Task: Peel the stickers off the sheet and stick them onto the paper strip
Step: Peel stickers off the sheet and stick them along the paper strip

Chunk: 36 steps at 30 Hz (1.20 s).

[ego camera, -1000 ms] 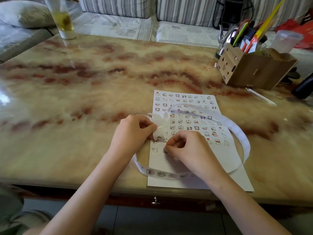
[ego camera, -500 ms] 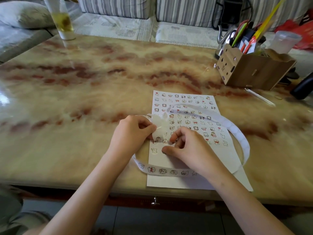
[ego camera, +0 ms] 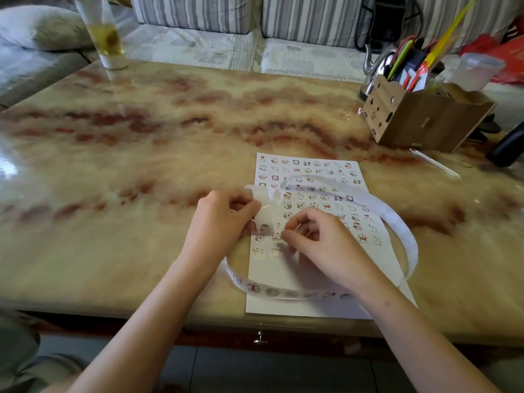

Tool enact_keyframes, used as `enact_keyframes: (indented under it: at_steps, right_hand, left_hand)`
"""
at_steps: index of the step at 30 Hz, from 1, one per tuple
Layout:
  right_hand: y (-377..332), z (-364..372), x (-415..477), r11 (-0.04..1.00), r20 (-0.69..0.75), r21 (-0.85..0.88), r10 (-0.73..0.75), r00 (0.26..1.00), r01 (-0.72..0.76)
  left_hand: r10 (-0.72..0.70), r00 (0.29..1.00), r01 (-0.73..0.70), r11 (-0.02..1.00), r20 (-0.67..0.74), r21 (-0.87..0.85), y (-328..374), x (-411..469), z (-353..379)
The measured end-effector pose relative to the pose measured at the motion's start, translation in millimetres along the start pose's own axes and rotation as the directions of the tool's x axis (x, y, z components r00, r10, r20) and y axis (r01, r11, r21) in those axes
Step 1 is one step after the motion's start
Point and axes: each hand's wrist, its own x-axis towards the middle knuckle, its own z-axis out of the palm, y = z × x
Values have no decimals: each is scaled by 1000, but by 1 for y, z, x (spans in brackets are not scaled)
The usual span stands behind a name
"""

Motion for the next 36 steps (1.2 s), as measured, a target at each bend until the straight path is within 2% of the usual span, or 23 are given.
enact_keyframes:
  at_steps: [3, 6, 11, 15, 20, 36]
  right_hand:
    - [-7, -2, -1, 990, -118, 23, -138, 983, 142]
    - [-13, -1, -1, 972, -175, 26, -225, 958, 233]
    - [-13, 2, 0, 951, -227, 27, -296, 928, 309]
    - [-12, -1, -1, 949, -255, 88, -272, 928, 302]
    - [-11, -1, -1, 946, -275, 115, -264, 925, 304]
    - [-6, -4, 2, 949, -290, 33, -291, 912, 313]
  left_hand:
    - [24, 1000, -24, 992, -4, -122, 3, 1, 0]
    - [32, 999, -30, 981, 6, -191, 4, 1, 2]
    - [28, 997, -3, 950, 76, -314, 9, 1, 4]
    - [10, 990, 45, 925, 143, -376, 13, 1, 4]
    - [14, 972, 64, 944, 236, -322, 12, -1, 4]
    - [23, 961, 57, 958, 276, -280, 13, -2, 4]
